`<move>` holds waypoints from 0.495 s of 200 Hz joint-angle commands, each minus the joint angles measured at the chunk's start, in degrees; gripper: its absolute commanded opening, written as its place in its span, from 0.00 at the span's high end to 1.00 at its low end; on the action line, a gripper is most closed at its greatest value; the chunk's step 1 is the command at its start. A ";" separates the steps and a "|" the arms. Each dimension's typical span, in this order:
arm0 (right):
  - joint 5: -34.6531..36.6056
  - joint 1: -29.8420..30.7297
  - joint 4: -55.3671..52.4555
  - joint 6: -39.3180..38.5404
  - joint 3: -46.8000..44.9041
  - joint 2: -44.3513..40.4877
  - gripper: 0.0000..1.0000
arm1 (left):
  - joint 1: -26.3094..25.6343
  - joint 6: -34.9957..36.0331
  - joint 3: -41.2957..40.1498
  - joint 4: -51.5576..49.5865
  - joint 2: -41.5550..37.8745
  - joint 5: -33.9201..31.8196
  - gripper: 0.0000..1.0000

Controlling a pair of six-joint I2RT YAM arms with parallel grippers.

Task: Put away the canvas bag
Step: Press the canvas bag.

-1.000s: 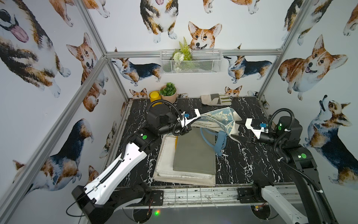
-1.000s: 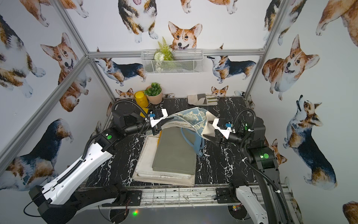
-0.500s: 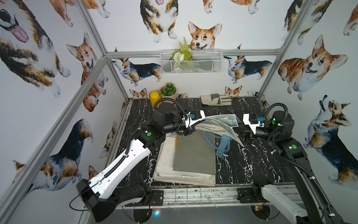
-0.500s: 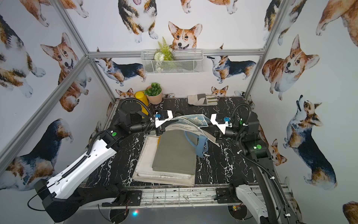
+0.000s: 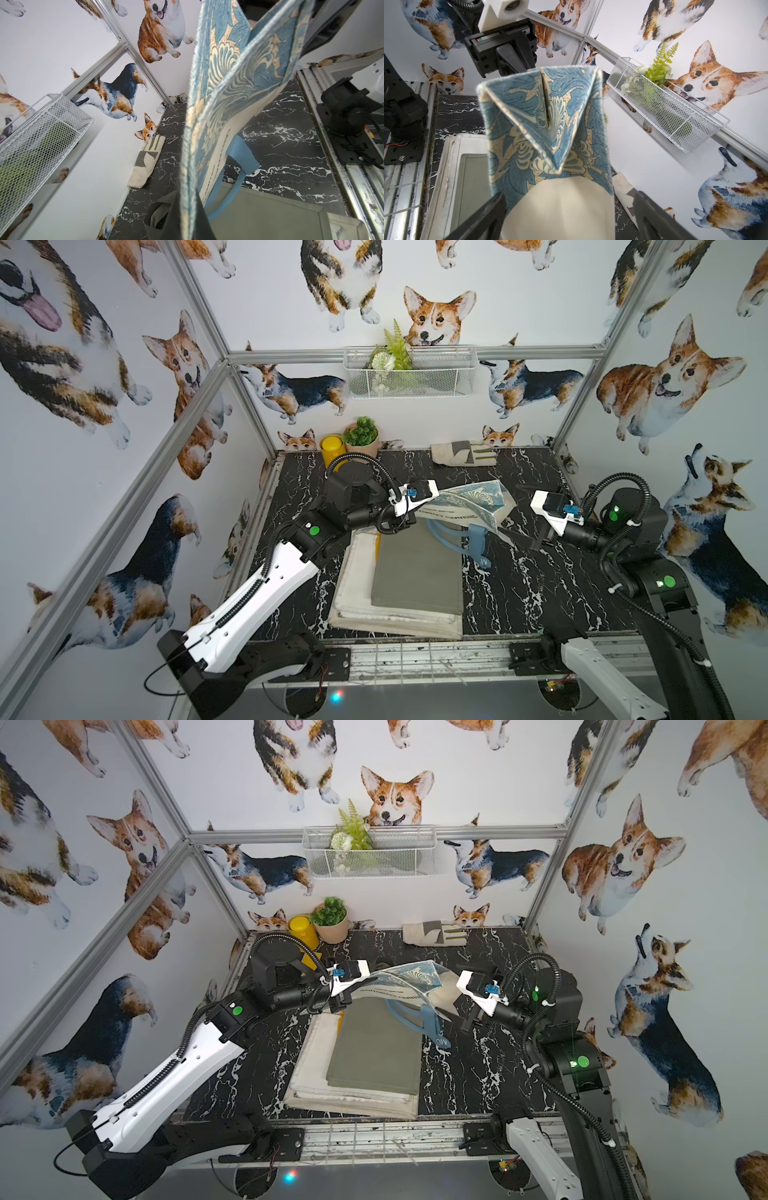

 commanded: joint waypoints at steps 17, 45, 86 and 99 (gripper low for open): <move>-6.78 -0.06 -10.89 -1.00 4.36 1.86 0.00 | -0.09 -0.57 1.47 2.19 0.05 -3.47 1.00; -9.12 -0.06 -7.72 1.07 4.08 1.71 0.00 | -0.71 -0.91 1.94 2.02 0.31 -3.60 1.00; -5.43 -0.06 2.41 3.90 0.57 1.79 0.00 | -2.30 0.92 1.85 -0.80 -0.03 -2.94 1.00; -4.07 -0.05 5.90 4.77 -0.61 2.26 0.00 | -2.78 1.30 1.77 -1.24 -0.03 -2.90 1.00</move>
